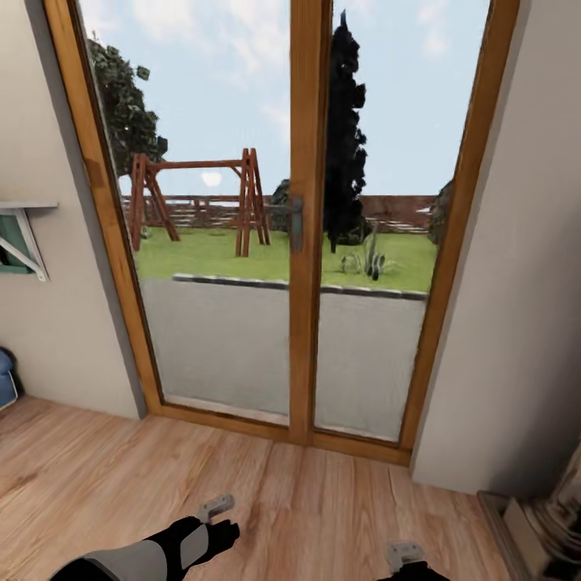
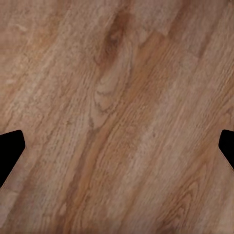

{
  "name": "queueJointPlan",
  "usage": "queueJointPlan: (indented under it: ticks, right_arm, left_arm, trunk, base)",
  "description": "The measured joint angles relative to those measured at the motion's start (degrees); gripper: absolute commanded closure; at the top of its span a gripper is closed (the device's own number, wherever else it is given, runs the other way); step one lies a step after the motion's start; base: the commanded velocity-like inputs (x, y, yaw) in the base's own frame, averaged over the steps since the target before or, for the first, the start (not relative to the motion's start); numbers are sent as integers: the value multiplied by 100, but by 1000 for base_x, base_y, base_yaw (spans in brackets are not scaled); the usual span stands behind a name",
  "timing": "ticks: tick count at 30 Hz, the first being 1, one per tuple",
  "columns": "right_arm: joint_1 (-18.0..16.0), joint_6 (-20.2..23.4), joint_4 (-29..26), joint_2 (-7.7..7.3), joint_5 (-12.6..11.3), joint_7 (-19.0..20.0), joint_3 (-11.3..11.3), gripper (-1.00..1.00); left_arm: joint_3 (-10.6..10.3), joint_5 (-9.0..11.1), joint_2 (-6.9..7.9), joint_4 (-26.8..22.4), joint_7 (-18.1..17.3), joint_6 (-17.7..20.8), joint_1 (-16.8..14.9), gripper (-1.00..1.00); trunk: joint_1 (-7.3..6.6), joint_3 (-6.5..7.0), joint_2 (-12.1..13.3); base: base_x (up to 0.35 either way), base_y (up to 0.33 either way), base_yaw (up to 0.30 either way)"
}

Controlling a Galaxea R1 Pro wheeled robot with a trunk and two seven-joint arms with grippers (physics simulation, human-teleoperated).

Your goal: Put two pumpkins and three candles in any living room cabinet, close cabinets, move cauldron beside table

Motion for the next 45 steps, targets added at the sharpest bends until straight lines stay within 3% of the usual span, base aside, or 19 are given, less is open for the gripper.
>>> queueJointPlan:
  ticks: [45]
  right_arm:
    - [0,0,0,0,0,0,0,-100]
  left_arm:
    - [0,0,0,0,0,0,0,-100]
  trunk:
    - [0,0,0]
  base:
    - [335,0,283]
